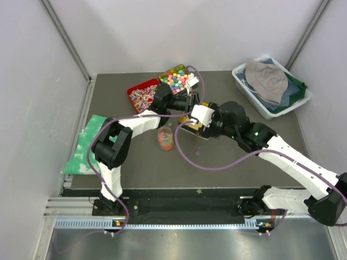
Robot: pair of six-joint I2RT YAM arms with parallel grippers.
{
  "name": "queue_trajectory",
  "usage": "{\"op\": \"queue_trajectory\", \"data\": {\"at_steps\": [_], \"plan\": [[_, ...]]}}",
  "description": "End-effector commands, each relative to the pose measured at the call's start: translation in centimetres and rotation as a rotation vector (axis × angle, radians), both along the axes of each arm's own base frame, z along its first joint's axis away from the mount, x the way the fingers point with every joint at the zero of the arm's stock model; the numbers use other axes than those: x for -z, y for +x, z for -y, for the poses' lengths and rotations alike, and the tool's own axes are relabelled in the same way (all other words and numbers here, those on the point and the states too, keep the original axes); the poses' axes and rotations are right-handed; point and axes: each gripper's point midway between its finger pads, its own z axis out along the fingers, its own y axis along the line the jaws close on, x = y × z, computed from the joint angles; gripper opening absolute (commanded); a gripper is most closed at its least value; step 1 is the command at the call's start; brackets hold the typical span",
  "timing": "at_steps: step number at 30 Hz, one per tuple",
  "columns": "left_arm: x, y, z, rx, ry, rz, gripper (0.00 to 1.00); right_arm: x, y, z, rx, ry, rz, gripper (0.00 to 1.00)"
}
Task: Pack the candies
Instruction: Pick up the bottle lid at the center of the board.
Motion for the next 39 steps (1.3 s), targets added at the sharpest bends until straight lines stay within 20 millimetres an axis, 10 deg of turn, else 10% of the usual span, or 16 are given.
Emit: {"op": "queue_trajectory", "data": {"at_steps": [1, 6, 20, 30, 34, 39], "plan": [[-0.8, -0.2, 0.1, 0.013, -0.035, 0.050, 0.13, -1.8, 0.2, -0.5, -0.007, 0.027, 0.057, 0.67], [-0.3, -0.2, 0.2, 0.017, -0.028, 0.043, 0.24, -1.8, 0.1, -0.4, -0.004, 0.026, 0.058, 0.44], [-2.6, 1.9, -1.0, -0.032, -0.080, 0.095, 0.98, -1.3, -0.2, 0.1, -0.006, 0.009, 0.054, 0.43], [-7.3, 10.1, -9.4, -0.314, -0.108, 0.328, 0.99, -1.5, -0.6, 0.2, -0.020, -0.006, 0.034, 0.44], [-5.4, 13.6, -13.7, -0.497, 0.043, 0.471, 0.99, -2.3, -0.7, -0.6, -0.040, 0.024, -0.018, 0.44], [-0.7, 12.5, -17.0, -0.583, 0.228, 0.614, 0.99, -4.1, -0.8, -2.0, -0.073, 0.077, -0.074, 0.44]]}}
